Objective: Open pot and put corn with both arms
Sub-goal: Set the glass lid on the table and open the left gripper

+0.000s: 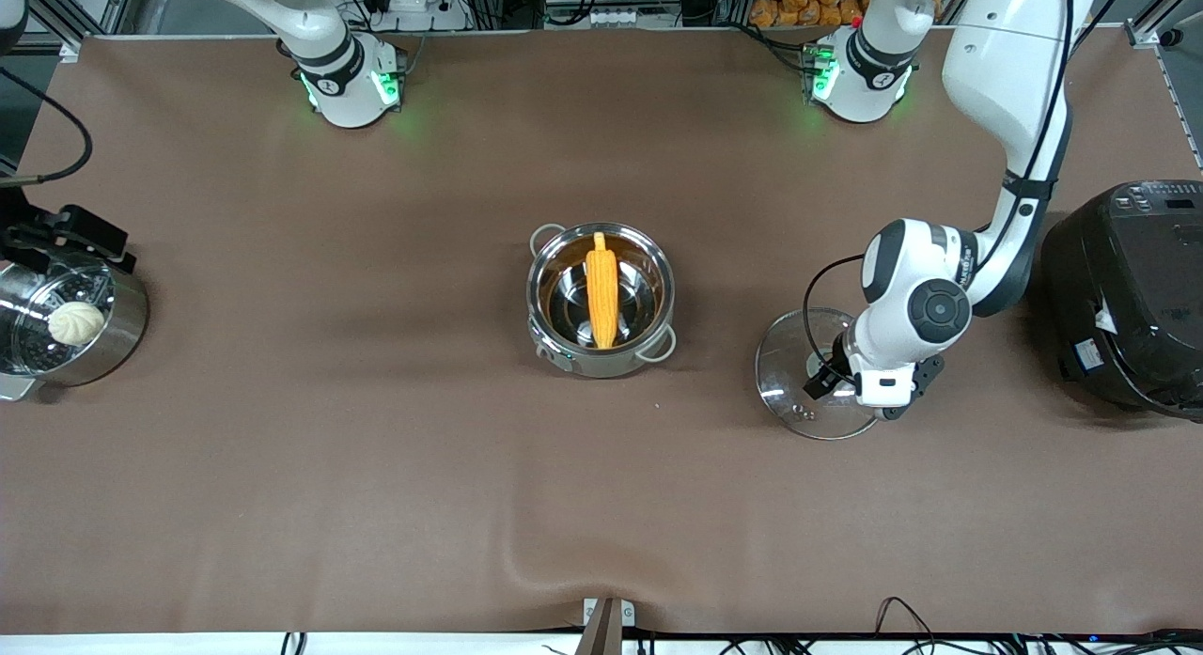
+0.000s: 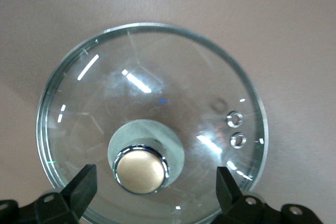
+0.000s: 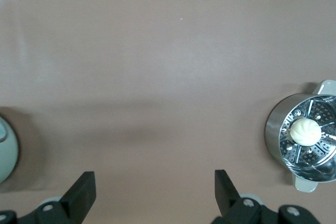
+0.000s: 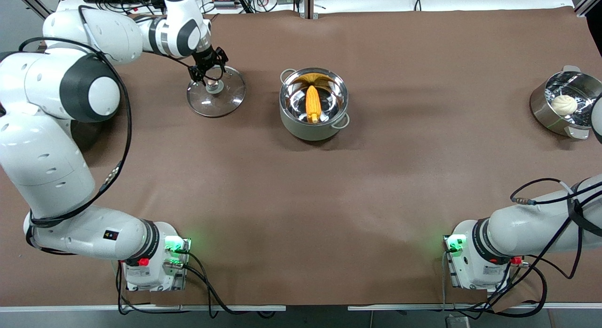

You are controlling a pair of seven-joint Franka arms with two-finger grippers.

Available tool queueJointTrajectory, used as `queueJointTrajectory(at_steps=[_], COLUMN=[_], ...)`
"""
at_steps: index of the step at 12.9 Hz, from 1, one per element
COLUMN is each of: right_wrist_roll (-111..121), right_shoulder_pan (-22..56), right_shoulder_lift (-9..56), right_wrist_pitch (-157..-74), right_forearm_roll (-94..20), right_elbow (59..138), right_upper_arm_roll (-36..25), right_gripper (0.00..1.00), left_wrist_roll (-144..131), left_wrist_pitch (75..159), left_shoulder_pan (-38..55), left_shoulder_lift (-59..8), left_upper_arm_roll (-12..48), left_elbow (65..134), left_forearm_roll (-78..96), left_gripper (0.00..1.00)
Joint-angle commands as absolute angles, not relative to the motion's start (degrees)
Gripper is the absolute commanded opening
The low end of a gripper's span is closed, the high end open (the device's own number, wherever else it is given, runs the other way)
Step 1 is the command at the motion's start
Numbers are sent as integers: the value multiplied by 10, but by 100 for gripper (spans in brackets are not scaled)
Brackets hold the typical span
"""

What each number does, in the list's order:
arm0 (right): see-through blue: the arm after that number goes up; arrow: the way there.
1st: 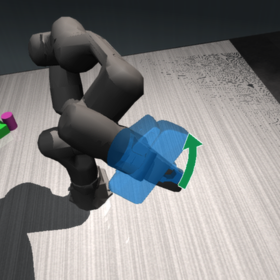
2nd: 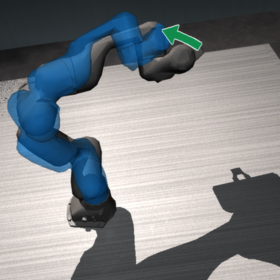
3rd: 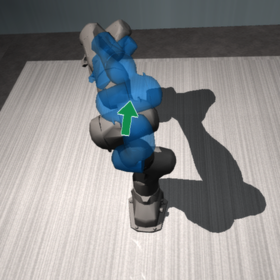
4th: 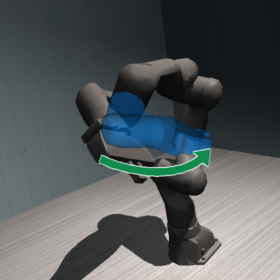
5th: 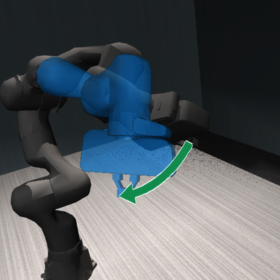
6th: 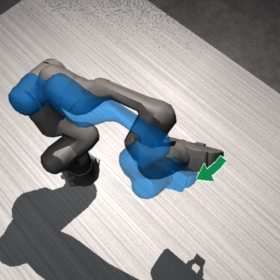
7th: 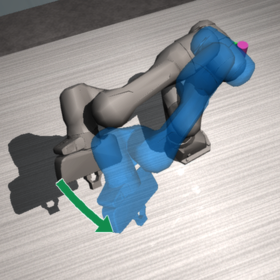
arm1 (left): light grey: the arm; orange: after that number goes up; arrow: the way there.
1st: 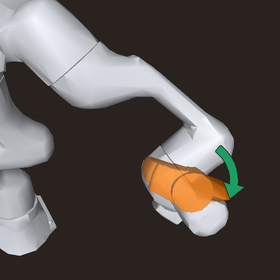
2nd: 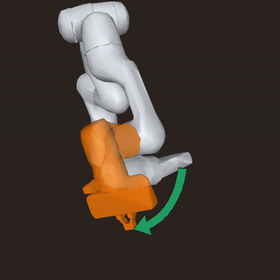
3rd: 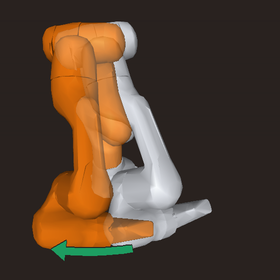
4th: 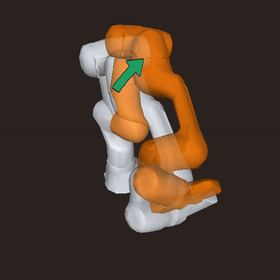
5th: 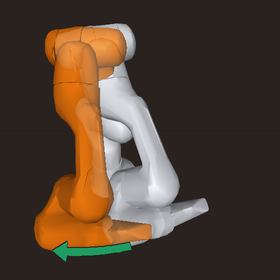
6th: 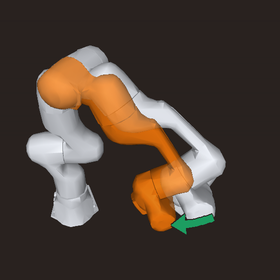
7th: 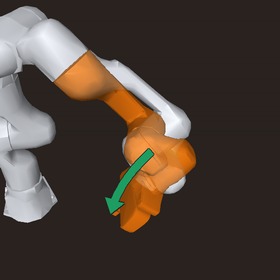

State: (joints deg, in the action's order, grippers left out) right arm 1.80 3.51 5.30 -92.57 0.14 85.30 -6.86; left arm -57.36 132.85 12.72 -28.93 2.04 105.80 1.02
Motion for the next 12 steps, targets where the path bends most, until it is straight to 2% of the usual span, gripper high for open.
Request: queueJointTrajectory(at_steps=[1,8,12], right_wrist_roll=[11,-4,-4], right_shoulder_pan=[28,2,3], right_shoulder_lift=[22,23,25], right_wrist_pitch=[-976,-1029,-1032], right_forearm_roll=[11,3,3], right_elbow=[908,935,941], right_upper_arm_roll=[-59,-59,-59], right_gripper=[100,100,100], left_wrist_roll=[-545,-355,-268], left_wrist_pitch=[1308,1150,1040], left_shoulder_pan=[122,84,69], left_shoulder_lift=[-244,-101,-32], left_upper_arm_roll=[18,15,14], left_elbow=[1067,1064,1033], left_forearm_roll=[13,13,12], left_gripper=[100,100,100])
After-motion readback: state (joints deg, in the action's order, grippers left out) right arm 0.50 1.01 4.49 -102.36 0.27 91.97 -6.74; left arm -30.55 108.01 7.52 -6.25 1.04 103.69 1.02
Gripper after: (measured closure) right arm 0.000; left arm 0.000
